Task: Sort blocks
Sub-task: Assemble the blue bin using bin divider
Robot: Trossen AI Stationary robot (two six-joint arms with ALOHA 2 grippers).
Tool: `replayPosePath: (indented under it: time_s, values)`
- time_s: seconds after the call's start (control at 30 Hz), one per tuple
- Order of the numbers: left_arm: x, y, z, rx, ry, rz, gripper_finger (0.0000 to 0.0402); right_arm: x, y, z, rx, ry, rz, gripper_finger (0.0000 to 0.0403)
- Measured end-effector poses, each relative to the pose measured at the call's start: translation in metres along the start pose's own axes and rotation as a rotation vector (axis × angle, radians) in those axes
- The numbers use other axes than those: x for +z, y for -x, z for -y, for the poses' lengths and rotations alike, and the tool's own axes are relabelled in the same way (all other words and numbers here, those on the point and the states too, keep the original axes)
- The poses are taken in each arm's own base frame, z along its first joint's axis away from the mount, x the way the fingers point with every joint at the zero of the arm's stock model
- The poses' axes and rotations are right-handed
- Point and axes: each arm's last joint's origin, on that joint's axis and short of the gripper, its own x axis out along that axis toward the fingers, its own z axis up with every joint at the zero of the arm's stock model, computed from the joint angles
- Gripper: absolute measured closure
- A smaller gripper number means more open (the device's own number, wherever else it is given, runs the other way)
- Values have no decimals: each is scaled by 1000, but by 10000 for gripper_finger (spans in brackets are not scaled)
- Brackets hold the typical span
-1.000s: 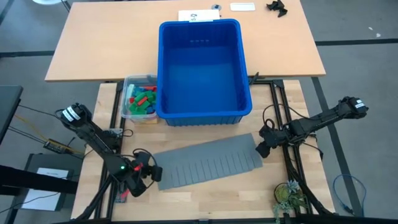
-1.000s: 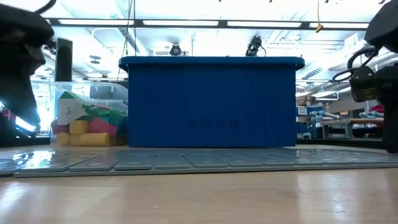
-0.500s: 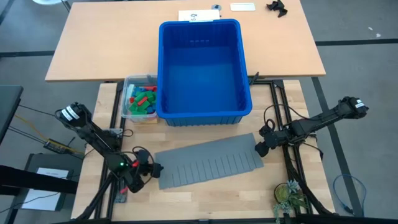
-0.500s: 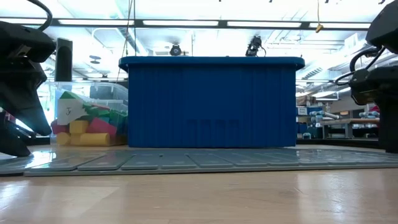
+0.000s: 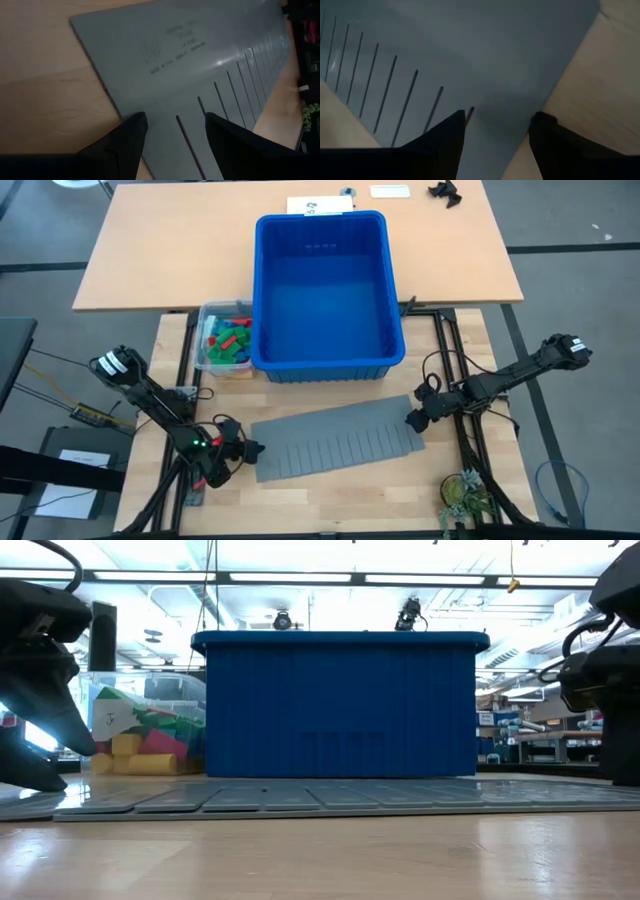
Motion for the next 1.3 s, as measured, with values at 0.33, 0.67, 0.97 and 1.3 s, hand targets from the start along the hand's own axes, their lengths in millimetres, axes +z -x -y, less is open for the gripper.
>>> replayPosePath:
  time_s: [0.33, 0.67, 0.97, 1.3]
  values:
    - [0, 0, 2, -30, -34, 10, 179, 2, 10, -5, 159, 58, 42, 189]
    - [-1, 1, 5, -58, -52, 8, 179, 4, 14, -9, 225, 109, 55, 193]
    - [-1, 1, 6, -81, -66, 34, 179, 9, 19, -27, 443, 199, 127, 211]
    - [1, 1, 7, -110, -69, 91, 178, 13, 15, -37, 471, 236, 221, 238]
